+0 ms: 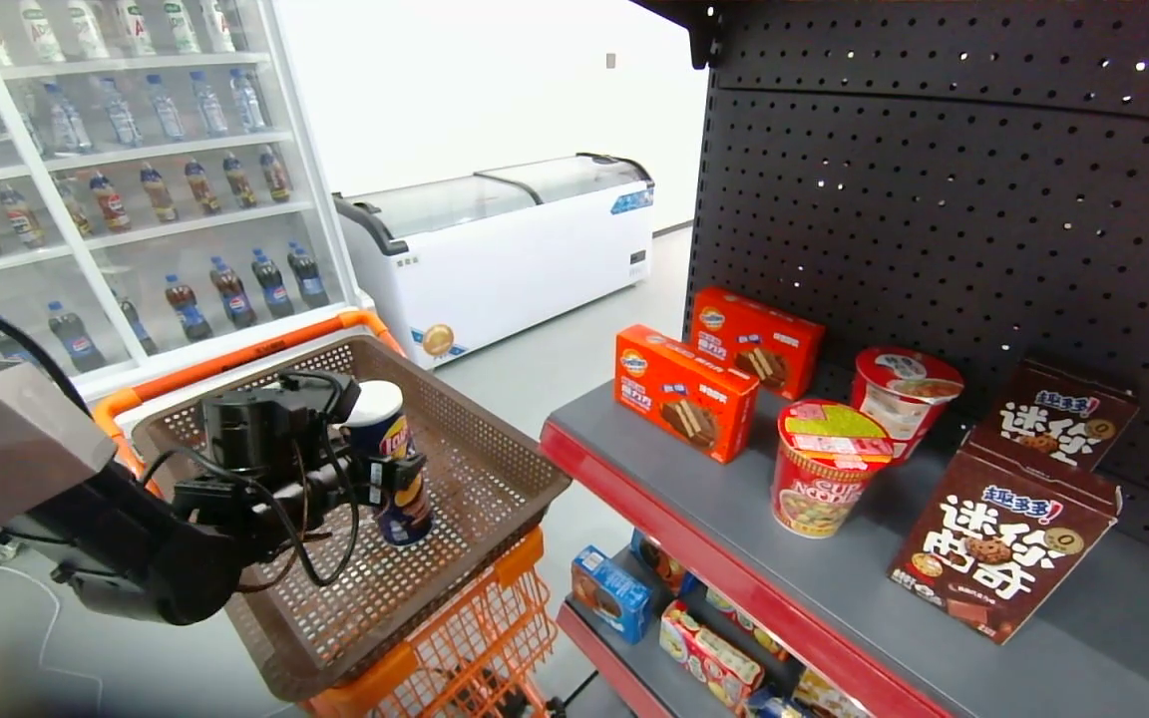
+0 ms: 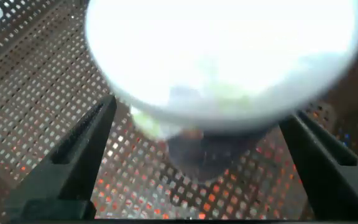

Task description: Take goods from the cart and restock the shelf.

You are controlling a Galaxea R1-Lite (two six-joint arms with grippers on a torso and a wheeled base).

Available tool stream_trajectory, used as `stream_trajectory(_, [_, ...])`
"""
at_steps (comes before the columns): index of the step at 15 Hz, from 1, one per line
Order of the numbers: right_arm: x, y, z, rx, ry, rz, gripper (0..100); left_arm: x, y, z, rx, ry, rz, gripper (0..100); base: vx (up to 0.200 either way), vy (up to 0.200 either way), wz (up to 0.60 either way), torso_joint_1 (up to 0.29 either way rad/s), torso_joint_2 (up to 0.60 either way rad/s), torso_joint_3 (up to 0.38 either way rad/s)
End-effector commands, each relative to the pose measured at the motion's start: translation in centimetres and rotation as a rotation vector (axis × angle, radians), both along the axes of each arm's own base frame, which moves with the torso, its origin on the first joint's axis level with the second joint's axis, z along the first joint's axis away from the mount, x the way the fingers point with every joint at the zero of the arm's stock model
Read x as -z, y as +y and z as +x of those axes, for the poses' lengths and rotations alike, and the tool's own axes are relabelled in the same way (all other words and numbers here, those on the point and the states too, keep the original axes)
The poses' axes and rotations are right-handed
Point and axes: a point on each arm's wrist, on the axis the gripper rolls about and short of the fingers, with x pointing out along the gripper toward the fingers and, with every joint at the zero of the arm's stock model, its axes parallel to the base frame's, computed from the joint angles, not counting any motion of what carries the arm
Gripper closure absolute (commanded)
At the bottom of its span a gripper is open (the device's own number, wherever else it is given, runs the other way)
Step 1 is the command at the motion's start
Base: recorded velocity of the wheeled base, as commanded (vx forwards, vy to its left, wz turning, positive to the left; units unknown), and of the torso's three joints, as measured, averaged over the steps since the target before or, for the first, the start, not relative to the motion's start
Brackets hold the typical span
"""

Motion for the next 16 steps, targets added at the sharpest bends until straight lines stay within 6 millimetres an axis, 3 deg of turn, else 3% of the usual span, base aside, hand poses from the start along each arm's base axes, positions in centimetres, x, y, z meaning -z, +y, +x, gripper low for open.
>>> stream_trajectory(1, [0.0,0.0,0.0,-0.001,-0.001,0.0,0,1.4,-0.6,1.1,-0.002,0.0,0.008,0,0.0,0.0,0.0,0.0,0.0,0.0])
stream_trajectory(8, [0.0,0.0,0.0,-0.001,-0.001,0.0,0,3.2,-1.9,2.0,0.015,-0.11,-0.002,0,0.0,0.0,0.0,0.0,0.0,0.0])
stream_trajectory(9, [0.0,0.0,0.0,-0.001,-0.001,0.0,0,3.2,-1.9,2.1,0.011,-0.117,-0.001,100,0.0,0.0,0.0,0.0,0.0,0.0])
stream_trajectory(12, [0.0,0.0,0.0,-0.001,-0.001,0.0,0,3.8,-1.7,1.3,-0.075,-0.071,0.034,100,0.0,0.0,0.0,0.0,0.0,0.0])
stream_trajectory(14, [0.0,0.0,0.0,-0.001,-0.001,0.0,0,2.1,-1.6,0.5,-0.069,-0.099,0.038,100,0.0,0.0,0.0,0.0,0.0,0.0])
stream_trajectory(16, [0.0,0.0,0.0,-0.001,-0.001,0.0,0,-3.1,-1.3,-0.7,-0.093,-0.13,0.062,100,0.0,0.0,0.0,0.0,0.0,0.0])
